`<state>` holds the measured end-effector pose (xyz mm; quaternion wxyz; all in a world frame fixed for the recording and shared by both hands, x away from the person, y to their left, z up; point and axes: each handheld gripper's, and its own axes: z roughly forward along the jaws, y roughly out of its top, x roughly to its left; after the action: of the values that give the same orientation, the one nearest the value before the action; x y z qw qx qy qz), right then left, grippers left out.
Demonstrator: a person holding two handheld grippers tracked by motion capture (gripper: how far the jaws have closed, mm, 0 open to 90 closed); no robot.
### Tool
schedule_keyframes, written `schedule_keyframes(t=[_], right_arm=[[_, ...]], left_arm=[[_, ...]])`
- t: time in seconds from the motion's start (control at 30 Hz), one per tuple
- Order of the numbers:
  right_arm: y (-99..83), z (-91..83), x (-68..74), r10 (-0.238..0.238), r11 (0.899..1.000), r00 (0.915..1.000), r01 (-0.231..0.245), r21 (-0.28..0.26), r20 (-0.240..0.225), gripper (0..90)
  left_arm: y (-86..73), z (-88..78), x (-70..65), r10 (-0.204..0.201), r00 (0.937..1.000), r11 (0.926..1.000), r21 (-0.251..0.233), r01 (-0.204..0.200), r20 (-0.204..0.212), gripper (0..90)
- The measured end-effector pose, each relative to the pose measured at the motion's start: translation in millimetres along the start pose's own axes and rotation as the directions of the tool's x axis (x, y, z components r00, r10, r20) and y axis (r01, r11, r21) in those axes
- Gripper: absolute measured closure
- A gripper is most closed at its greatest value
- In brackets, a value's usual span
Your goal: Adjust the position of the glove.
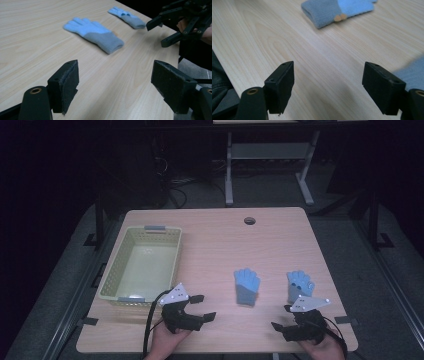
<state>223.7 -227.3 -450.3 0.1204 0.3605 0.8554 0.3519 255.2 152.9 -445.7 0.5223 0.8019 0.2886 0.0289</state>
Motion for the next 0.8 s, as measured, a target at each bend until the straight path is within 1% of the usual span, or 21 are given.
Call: schedule_keyframes(t=[0.03, 0.07, 0.13, 0.17, 0.23, 0.3, 0.33, 0.37, 0.43, 0.6, 0.8], right_arm=[[0.0, 0.0, 0.0, 0.000, 1.000, 1.0000, 0.000, 0.000, 0.000, 24.9], [0.4, 0.7, 0.5, 0.000, 1.000, 1.0000, 0.000, -0.004, -0.004, 24.2], [0.8, 1.4, 1.4, -0.002, 1.000, 1.0000, 0.002, 0.000, -0.004, 24.2], [0.9, 2.1, 1.3, -0.012, 1.000, 0.9999, 0.012, 0.000, -0.005, 24.1], [1.7, 2.3, 2.4, -0.010, 1.000, 0.9999, 0.010, 0.012, -0.008, 24.0], [2.8, 3.2, 2.7, -0.008, 1.000, 0.9999, 0.008, 0.011, -0.011, 24.0], [3.8, 3.8, 1.9, -0.016, 1.000, 0.9998, 0.016, 0.012, -0.012, 24.0], [4.5, 4.2, 2.2, -0.005, 1.000, 0.9999, 0.005, 0.014, -0.011, 24.0], [6.1, 6.0, 0.3, -0.007, 1.000, 0.9999, 0.008, 0.017, -0.015, 24.1], [8.5, 9.4, -1.9, -0.007, 1.000, 0.9999, 0.007, 0.025, -0.014, 24.0], [12.6, 7.3, -1.9, -0.012, 1.000, 0.9999, 0.012, 0.021, -0.009, 24.1]], left_arm=[[0.0, 0.0, 0.0, 0.000, 1.0000, 1.0000, 0.000, 0.000, 0.000, 22.2], [0.1, -0.1, -1.7, 0.012, 0.9999, 0.9999, 0.000, -0.012, 0.000, 22.2], [-0.2, 0.5, -3.0, 0.011, 0.9998, 0.9999, -0.009, -0.011, 0.017, 21.8], [-0.2, 0.5, -3.0, 0.011, 0.9998, 0.9999, -0.009, -0.011, 0.017, 21.6], [-0.1, 0.6, -4.3, 0.027, 0.9995, 0.9996, -0.001, -0.027, 0.014, 21.3], [0.1, 0.3, -4.5, 0.033, 0.9994, 0.9995, 0.002, -0.033, 0.007, 21.2], [-0.3, 0.0, -4.2, 0.025, 0.9997, 0.9997, 0.002, -0.025, 0.007, 21.2], [-0.3, 0.0, -4.2, 0.025, 0.9997, 0.9997, 0.002, -0.025, 0.007, 21.2], [-0.6, -0.9, -3.0, 0.019, 0.9998, 0.9998, -0.003, -0.019, 0.006, 21.2], [1.1, -4.2, -2.7, 0.021, 0.9998, 0.9997, -0.016, -0.021, -0.001, 21.3], [0.6, -4.4, -2.9, 0.019, 0.9998, 0.9997, -0.014, -0.019, -0.004, 21.3]])
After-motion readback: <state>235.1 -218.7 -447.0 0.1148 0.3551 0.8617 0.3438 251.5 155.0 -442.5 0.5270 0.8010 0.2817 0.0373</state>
